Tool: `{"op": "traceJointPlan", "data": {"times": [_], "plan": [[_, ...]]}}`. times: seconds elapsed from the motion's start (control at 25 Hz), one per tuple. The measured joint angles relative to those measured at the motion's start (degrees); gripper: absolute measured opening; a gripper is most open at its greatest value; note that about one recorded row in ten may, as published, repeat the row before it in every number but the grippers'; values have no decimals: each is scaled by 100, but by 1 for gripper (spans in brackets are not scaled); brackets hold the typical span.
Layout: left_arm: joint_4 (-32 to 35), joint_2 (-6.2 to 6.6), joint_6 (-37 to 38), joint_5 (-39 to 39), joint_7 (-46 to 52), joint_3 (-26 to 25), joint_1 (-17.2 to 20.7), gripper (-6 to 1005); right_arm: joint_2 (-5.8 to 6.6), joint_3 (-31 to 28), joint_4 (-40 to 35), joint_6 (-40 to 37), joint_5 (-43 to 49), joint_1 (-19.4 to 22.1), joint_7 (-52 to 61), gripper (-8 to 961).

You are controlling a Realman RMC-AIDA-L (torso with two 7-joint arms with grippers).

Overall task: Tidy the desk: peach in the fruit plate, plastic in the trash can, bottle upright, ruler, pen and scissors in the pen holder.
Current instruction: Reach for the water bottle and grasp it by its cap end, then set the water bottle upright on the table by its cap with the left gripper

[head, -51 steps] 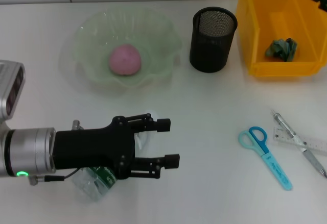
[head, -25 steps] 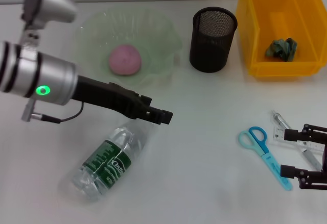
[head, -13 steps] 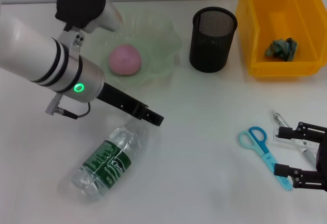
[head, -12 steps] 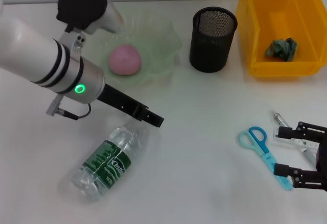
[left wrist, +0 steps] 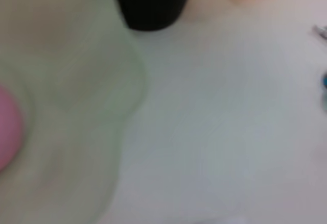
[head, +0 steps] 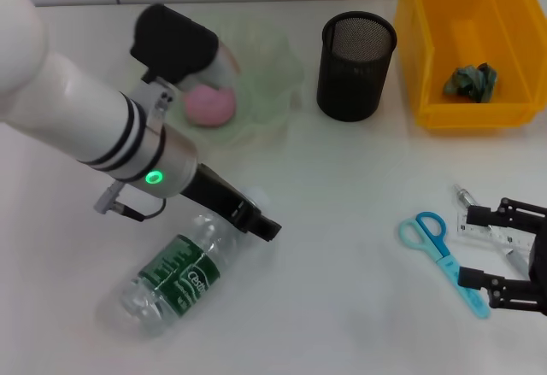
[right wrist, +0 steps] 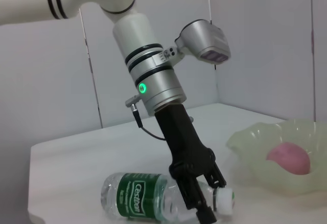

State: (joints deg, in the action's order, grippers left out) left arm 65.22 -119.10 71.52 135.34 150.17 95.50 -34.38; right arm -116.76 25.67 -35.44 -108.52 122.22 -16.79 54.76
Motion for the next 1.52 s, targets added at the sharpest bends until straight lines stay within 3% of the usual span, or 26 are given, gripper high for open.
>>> {"op": "traceJointPlan", "data": {"times": [0.48, 0.6, 0.68, 0.76, 0.8, 0.96, 1.04, 1.2, 1.32, 1.36, 1.4, 1.52], "plan": [[298, 18, -101, 10, -67, 134, 194, 624, 12, -43, 101, 57, -6, -56, -7, 785], [349, 19, -100, 11, -67, 135, 222, 490, 14, -45, 109, 104, -6, -74, -9, 785], [913, 33, -85, -148, -222, 99, 515, 446, 13, -45, 118, 120, -6, -89, -9, 785], [913, 33, -85, -148, -222, 99, 515, 446, 11, -44, 126, 122, -6, -106, -10, 785], [1616, 56, -64, -787, -728, -180, 973, 446, 11, -45, 130, 125, -6, -116, -10, 785], [1768, 57, -29, -1532, -1373, -610, 1271, 447, 0, -45, 134, 133, -7, -139, -10, 785], [1572, 64, 143, -2423, -2230, -1082, 1505, 447, -3, -45, 134, 138, -12, -144, -10, 785], [1188, 67, 357, -3149, -3091, -1386, 1637, 447, -4, -45, 147, 140, -62, -154, -11, 784], [-111, 65, 785, -4597, -4930, -1801, 1685, 448, -4, -45, 266, 147, -118, -195, -67, 784], [-111, 65, 785, -4597, -4930, -1801, 1685, 448, -2, -44, 314, 149, -123, -217, -101, 784], [-634, 63, 1032, -5035, -5591, -1966, 1636, 448, 3, -44, 366, 152, -128, -238, -137, 784], [-1287, 62, 1364, -5503, -6353, -2217, 1558, 448, 6, -44, 405, 156, -139, -271, -160, 784]]}}
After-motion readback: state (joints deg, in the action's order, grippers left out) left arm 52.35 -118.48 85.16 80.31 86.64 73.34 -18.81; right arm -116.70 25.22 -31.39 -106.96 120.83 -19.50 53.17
